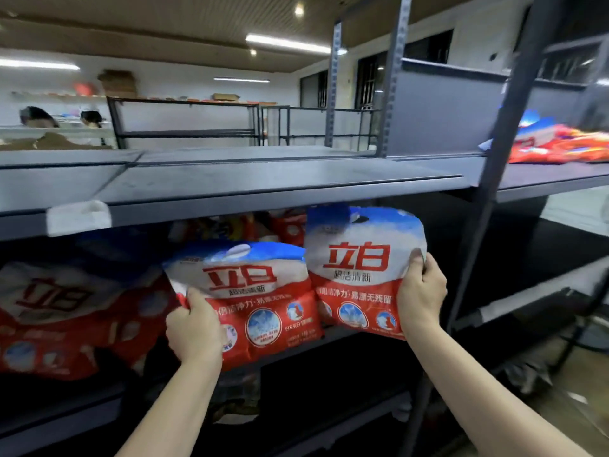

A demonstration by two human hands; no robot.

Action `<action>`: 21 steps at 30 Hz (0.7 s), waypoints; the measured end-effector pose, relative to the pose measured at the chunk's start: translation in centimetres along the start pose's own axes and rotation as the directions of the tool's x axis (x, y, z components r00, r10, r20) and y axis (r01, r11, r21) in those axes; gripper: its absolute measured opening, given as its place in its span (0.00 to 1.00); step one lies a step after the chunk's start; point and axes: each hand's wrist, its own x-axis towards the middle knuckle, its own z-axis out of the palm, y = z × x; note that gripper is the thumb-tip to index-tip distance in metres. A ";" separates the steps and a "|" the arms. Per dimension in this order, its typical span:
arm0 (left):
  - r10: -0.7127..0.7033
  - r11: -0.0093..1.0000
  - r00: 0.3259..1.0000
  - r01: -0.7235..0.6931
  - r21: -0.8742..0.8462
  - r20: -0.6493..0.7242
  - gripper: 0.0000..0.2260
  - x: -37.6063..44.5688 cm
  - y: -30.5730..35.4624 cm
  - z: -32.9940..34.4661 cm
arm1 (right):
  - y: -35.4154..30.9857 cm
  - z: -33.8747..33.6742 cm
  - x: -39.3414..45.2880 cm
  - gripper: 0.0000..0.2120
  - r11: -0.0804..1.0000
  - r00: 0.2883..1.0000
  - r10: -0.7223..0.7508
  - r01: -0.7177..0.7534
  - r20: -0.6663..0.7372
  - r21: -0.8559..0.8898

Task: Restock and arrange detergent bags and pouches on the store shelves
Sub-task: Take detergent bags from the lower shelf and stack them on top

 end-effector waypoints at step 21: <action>0.064 0.998 0.852 -0.067 -0.013 0.519 0.27 -29.9 3.3 19.7 | 4.6 -33.3 14.1 0.20 0.997 0.896 -0.076 0.065 -0.437 -0.040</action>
